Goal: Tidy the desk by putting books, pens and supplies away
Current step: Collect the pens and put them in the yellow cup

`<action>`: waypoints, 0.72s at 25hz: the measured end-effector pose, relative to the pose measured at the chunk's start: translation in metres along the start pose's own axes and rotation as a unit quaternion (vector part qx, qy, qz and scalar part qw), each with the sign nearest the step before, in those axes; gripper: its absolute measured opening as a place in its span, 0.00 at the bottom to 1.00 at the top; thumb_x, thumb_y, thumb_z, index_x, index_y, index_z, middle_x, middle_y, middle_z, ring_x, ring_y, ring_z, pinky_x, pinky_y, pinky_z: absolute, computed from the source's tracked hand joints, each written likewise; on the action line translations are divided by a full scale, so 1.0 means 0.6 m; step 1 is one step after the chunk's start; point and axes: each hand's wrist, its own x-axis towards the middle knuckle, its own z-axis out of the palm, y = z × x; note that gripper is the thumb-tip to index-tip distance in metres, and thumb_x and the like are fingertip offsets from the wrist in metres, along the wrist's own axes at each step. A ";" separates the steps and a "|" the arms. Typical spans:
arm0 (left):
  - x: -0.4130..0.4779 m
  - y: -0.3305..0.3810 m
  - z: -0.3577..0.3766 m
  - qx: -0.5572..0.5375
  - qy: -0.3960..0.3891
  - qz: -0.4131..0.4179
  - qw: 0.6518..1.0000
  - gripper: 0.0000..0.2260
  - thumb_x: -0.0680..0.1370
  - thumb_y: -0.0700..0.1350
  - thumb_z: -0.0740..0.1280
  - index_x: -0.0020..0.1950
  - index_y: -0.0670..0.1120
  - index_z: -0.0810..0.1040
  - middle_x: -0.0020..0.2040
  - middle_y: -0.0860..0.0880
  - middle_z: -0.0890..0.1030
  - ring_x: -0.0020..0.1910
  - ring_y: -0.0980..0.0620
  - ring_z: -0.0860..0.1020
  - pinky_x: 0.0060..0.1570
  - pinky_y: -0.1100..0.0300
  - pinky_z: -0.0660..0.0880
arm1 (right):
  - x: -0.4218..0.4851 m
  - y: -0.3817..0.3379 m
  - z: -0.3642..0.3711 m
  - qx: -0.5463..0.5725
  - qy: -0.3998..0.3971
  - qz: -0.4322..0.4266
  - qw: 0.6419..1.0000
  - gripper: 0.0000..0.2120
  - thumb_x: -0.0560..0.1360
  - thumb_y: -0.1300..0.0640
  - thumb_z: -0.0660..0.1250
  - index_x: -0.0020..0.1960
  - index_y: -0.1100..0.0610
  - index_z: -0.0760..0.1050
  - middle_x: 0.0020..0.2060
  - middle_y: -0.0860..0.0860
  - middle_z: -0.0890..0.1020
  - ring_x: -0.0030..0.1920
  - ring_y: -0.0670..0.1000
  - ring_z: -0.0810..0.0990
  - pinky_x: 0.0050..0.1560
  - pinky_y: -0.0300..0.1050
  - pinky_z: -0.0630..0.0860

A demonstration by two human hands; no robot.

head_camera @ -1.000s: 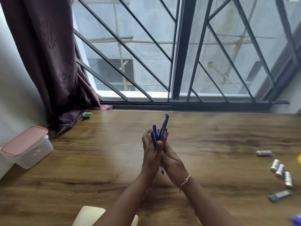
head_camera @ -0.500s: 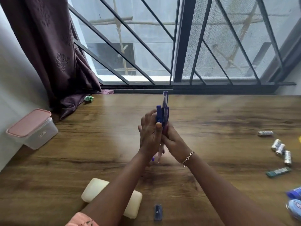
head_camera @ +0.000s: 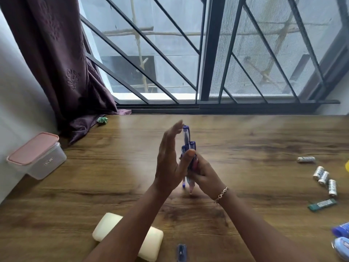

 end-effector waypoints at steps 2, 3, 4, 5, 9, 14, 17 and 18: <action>-0.006 -0.004 0.002 0.044 -0.028 0.030 0.998 0.23 0.79 0.60 0.55 0.67 0.47 0.64 0.65 0.51 0.69 0.64 0.51 0.71 0.61 0.49 0.71 | -0.001 0.004 0.003 0.003 0.007 0.017 1.000 0.19 0.72 0.75 0.61 0.49 0.51 0.68 0.32 0.42 0.81 0.29 0.37 0.79 0.31 0.28 0.74; -0.009 -0.005 0.003 0.048 -0.035 0.031 0.998 0.21 0.79 0.59 0.56 0.65 0.47 0.66 0.65 0.50 0.69 0.64 0.50 0.71 0.61 0.48 0.71 | -0.001 0.006 0.006 -0.001 0.014 0.021 1.000 0.17 0.71 0.74 0.63 0.47 0.52 0.70 0.33 0.42 0.82 0.31 0.38 0.79 0.33 0.31 0.76; -0.013 -0.005 0.005 0.037 -0.037 0.023 0.998 0.19 0.78 0.57 0.59 0.64 0.47 0.67 0.64 0.49 0.70 0.64 0.50 0.71 0.60 0.47 0.72 | 0.000 0.014 0.006 -0.008 0.027 0.019 0.999 0.14 0.70 0.71 0.63 0.47 0.53 0.71 0.33 0.43 0.82 0.34 0.40 0.79 0.36 0.35 0.77; -0.017 -0.003 0.007 0.017 -0.035 0.007 0.999 0.20 0.76 0.56 0.62 0.64 0.47 0.66 0.64 0.49 0.71 0.64 0.52 0.71 0.61 0.49 0.72 | 0.000 0.008 0.009 -0.001 0.033 0.014 0.999 0.14 0.69 0.70 0.62 0.47 0.54 0.72 0.33 0.43 0.82 0.35 0.41 0.79 0.36 0.36 0.77; -0.025 0.013 0.017 -0.093 -0.007 -0.113 0.989 0.32 0.68 0.52 0.69 0.69 0.54 0.60 0.66 0.52 0.71 0.60 0.60 0.74 0.56 0.59 0.76 | 0.011 -0.017 0.007 0.051 0.042 -0.010 0.998 0.18 0.66 0.72 0.58 0.51 0.55 0.70 0.31 0.44 0.82 0.28 0.39 0.78 0.27 0.26 0.72; -0.040 -0.003 0.027 -0.069 -0.058 -0.189 0.978 0.31 0.64 0.58 0.70 0.64 0.60 0.62 0.62 0.54 0.73 0.60 0.53 0.76 0.59 0.58 0.75 | 0.015 0.004 0.010 0.033 0.077 0.021 0.996 0.15 0.67 0.70 0.60 0.48 0.54 0.72 0.33 0.44 0.81 0.35 0.36 0.78 0.37 0.29 0.74; -0.052 -0.013 0.035 -0.056 -0.075 -0.218 0.971 0.32 0.63 0.59 0.70 0.65 0.60 0.63 0.61 0.50 0.75 0.60 0.52 0.75 0.60 0.54 0.74 | 0.014 0.012 0.013 0.022 0.076 0.063 0.995 0.09 0.73 0.68 0.60 0.40 0.55 0.72 0.29 0.44 0.77 0.30 0.36 0.74 0.34 0.32 0.71; -0.055 -0.014 0.037 -0.056 -0.076 -0.220 0.971 0.32 0.63 0.59 0.70 0.65 0.60 0.64 0.60 0.50 0.75 0.59 0.52 0.76 0.60 0.54 0.75 | 0.014 0.017 0.012 0.033 0.082 0.068 0.994 0.06 0.73 0.63 0.61 0.40 0.55 0.72 0.28 0.43 0.78 0.30 0.37 0.74 0.35 0.34 0.71</action>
